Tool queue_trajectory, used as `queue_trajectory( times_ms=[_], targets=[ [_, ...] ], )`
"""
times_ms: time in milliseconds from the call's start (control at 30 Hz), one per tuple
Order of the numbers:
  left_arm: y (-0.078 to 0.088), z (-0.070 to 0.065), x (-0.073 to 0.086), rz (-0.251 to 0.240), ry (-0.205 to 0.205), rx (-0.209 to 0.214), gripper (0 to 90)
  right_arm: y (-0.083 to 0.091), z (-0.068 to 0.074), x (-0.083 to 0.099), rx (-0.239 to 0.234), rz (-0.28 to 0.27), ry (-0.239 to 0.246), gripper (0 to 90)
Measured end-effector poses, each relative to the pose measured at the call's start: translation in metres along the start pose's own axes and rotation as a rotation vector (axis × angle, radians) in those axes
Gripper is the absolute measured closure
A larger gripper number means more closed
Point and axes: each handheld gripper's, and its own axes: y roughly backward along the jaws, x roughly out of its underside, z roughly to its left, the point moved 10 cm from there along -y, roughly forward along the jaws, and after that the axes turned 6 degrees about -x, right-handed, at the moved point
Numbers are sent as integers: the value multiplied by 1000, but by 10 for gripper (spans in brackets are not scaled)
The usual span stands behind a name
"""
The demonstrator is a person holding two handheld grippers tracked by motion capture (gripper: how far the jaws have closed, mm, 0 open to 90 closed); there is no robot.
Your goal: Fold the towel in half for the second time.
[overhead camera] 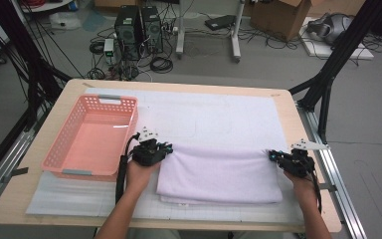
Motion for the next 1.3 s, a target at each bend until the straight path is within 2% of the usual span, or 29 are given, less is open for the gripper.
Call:
queue_trajectory(
  times_ms=[133, 233, 300, 400, 467, 533, 567, 633, 700, 767, 867, 933, 967, 1000, 1033, 1100, 1133, 1200, 1300],
  targets=[
    [-9, 8, -13, -19, 18, -13, 790, -5, -11, -14, 25, -24, -21, 847],
    [-16, 11, -18, -16, -1, -22, 789, -12, -17, -22, 53, -14, -17, 847],
    [-20, 15, -21, -52, 7, -27, 790, -17, -21, -26, 70, -10, -20, 847],
    [-27, 19, -15, -28, 33, -32, 789, -21, -25, -32, 75, -44, -47, 847],
    [-30, 21, -12, -13, 26, -44, 782, -28, -28, -30, 83, -26, -61, 847],
    [-30, 22, -12, -13, 49, -74, 690, -33, -29, -28, 94, -18, -66, 829],
    [-28, 22, -13, -16, 54, -75, 655, -35, -29, -27, 91, -19, -83, 753],
    [-23, 18, -17, -30, 68, -62, 527, -35, -29, -25, 69, -20, -127, 544],
    [-17, 13, -18, -44, 57, -43, 506, -31, -29, -24, 57, -24, -153, 454],
    [-11, 9, -17, -55, 46, -25, 509, -24, -26, -26, 46, -43, -154, 436],
    [-3, 3, -10, -55, 29, -6, 562, -12, -18, -27, 36, -45, -111, 454],
    [0, -1, -3, -10, 1, 14, 581, -5, -10, -27, 21, -40, -89, 488],
    [3, -3, -3, -16, -6, 16, 589, -2, -8, -27, 20, -45, -70, 506],
    [8, -5, -3, -48, -12, 19, 607, 1, -4, -26, 15, -47, -64, 528],
    [12, -8, -2, -59, -11, 21, 638, 3, 0, -24, 6, -41, -55, 544],
    [16, -14, 6, -9, -30, 40, 640, 7, 8, -18, -4, -35, -37, 582],
    [19, -17, 8, -15, -39, 44, 645, 9, 12, -14, -13, -25, -20, 603],
    [24, -22, 12, -23, -47, 54, 667, 11, 19, -8, -26, -11, -3, 634],
    [30, -29, 26, -7, -27, 79, 693, 13, 30, 4, -57, 6, 0, 636]
  ],
)
